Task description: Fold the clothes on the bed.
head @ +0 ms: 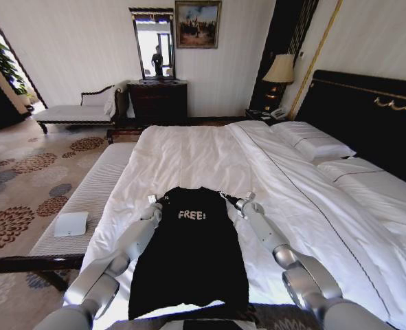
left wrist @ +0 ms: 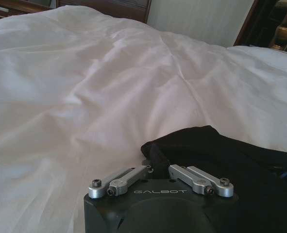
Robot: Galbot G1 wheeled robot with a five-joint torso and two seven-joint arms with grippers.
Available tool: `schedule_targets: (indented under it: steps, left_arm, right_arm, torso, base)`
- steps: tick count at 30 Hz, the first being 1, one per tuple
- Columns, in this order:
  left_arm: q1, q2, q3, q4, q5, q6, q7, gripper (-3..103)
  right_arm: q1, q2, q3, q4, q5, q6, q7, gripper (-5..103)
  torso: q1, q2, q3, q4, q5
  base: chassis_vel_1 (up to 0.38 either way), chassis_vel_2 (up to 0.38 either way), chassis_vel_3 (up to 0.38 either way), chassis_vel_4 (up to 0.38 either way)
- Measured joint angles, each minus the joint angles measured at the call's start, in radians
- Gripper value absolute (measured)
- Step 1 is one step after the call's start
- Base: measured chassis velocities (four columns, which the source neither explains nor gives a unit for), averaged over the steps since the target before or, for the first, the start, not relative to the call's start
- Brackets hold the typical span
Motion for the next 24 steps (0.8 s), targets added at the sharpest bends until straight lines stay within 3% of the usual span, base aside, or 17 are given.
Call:
schedule_targets:
  steps: [3,5,15,20,24]
  left_arm:
    - [-0.001,-0.004,0.000,0.007,0.000,0.000,0.001,1]
    - [-0.001,-0.005,0.000,0.008,0.000,0.000,0.001,1]
    - [-0.008,-0.008,-0.001,0.015,-0.001,0.000,0.003,1]
    - [-0.008,-0.007,-0.001,0.015,-0.002,0.001,0.003,1]
    - [-0.009,-0.006,-0.001,0.017,-0.003,0.000,0.003,1]
  right_arm:
    - [-0.003,0.004,0.007,-0.001,-0.008,0.000,-0.001,60]
    - [-0.007,0.005,0.009,-0.001,-0.010,0.001,-0.002,60]
    - [-0.020,0.006,0.007,0.000,-0.025,0.003,-0.014,17]
    - [-0.014,0.004,-0.002,0.001,-0.024,0.004,-0.014,3]
    - [-0.009,0.006,-0.009,0.001,-0.023,0.006,-0.013,1]
  torso:
    - [0.000,0.000,0.000,0.0001,0.0000]
    - [0.000,0.000,0.000,0.0001,0.0000]
    - [0.000,0.000,0.000,0.0002,0.0000]
    - [0.000,0.000,0.000,0.0001,0.0000]
    - [0.000,0.000,0.000,0.0001,0.0000]
  base:
    - [0.000,0.000,0.000,0.000]
    - [0.000,0.000,0.000,0.000]
    - [0.000,0.000,0.000,0.000]
    - [0.000,0.000,0.000,0.000]
    - [0.000,0.000,0.000,0.000]
